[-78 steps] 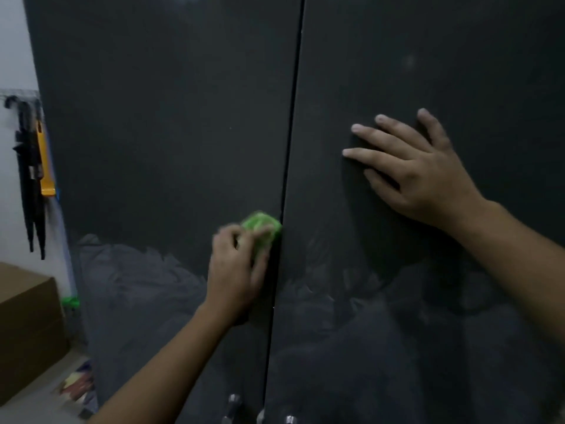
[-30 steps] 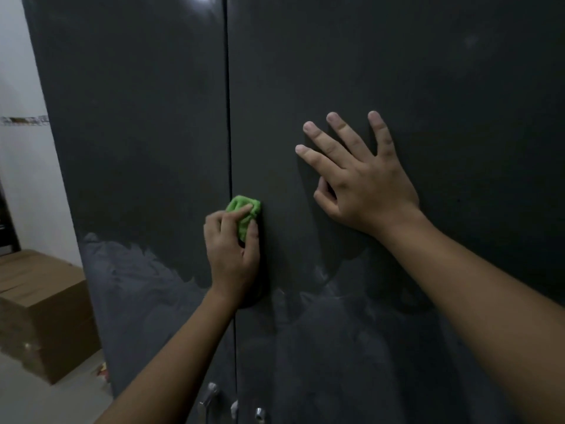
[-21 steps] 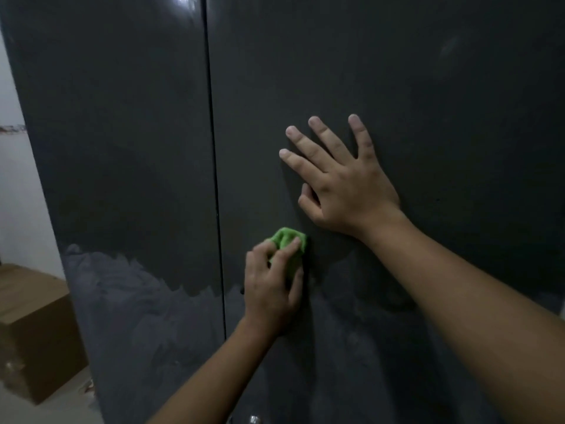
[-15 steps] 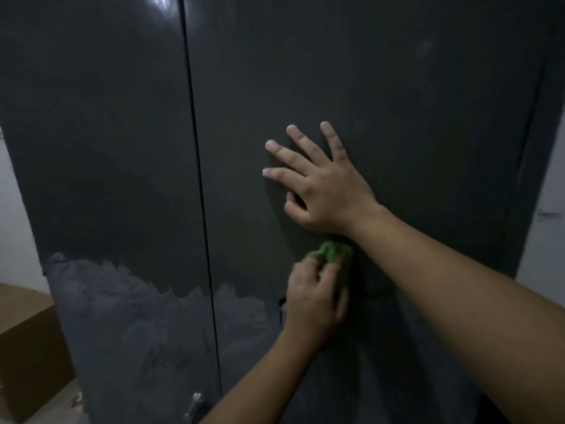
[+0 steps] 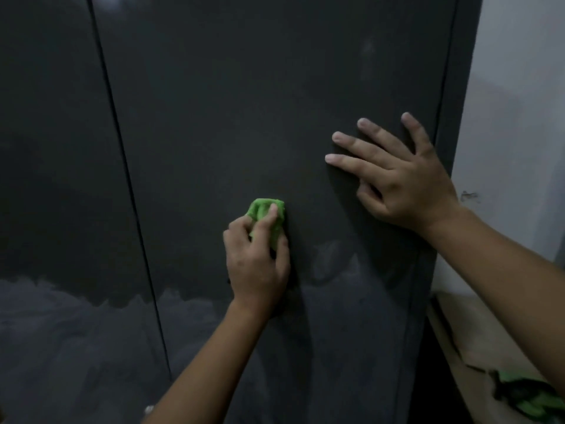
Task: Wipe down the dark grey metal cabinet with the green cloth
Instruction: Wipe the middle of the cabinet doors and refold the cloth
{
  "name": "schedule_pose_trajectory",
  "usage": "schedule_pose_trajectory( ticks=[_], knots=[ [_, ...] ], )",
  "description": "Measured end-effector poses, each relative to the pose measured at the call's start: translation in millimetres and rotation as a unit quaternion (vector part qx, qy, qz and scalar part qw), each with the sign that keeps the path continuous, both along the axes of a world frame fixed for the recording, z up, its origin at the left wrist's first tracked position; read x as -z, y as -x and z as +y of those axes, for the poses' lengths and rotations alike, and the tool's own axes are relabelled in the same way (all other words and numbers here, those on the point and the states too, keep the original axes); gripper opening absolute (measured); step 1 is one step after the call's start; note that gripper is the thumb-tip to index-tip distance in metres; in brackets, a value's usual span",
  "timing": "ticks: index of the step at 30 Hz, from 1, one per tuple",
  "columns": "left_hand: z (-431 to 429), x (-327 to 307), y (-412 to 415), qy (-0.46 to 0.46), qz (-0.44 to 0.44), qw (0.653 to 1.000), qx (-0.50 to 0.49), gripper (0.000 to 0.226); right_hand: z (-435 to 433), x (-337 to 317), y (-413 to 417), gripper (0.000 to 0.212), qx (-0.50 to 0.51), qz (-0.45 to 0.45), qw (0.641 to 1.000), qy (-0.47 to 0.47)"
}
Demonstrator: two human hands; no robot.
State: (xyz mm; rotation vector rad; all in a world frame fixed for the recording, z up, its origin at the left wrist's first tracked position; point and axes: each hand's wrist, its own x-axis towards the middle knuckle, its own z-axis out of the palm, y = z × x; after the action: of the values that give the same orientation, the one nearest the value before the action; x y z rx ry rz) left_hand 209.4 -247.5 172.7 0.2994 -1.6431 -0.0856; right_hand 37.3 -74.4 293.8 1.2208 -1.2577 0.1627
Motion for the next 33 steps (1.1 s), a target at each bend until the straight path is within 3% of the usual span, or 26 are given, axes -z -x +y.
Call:
schedule_pose_trajectory(
  ticks=[5, 11, 13, 16, 18, 23, 28, 33],
  knots=[
    [44, 32, 36, 0.155, -0.097, 0.983, 0.022, 0.043, -2, 2, 0, 0.050, -0.006, -0.006, 1.000, 0.007],
    [67, 67, 51, 0.270, -0.191, 0.943, 0.030, 0.047, 1, 4, -3, 0.054, -0.004, -0.009, 1.000, 0.024],
    [67, 62, 46, 0.254, -0.194, 0.947, 0.032, 0.041, 1, 2, -4, 0.057, -0.009, -0.073, 0.992, 0.102],
    [72, 43, 45, 0.151, -0.143, 0.977, 0.042, 0.039, -2, 1, -10, 0.059, -0.029, -0.204, 0.951, 0.232],
    [79, 31, 51, 0.103, -0.110, 0.987, 0.047, 0.043, -5, -1, -11, 0.055, -0.043, -0.238, 0.936, 0.257],
    [105, 14, 75, 0.123, -0.110, 0.985, 0.055, 0.037, 8, -5, -4, 0.051, -0.099, -0.292, 0.931, 0.197],
    [134, 22, 92, 0.198, -0.162, 0.965, 0.065, 0.027, 35, -2, 5, 0.050, -0.123, -0.334, 0.933, 0.061],
    [139, 51, 87, 0.255, -0.262, 0.928, 0.066, 0.038, 69, -2, 9, 0.055, -0.231, -0.457, 0.859, -0.026]
  ],
)
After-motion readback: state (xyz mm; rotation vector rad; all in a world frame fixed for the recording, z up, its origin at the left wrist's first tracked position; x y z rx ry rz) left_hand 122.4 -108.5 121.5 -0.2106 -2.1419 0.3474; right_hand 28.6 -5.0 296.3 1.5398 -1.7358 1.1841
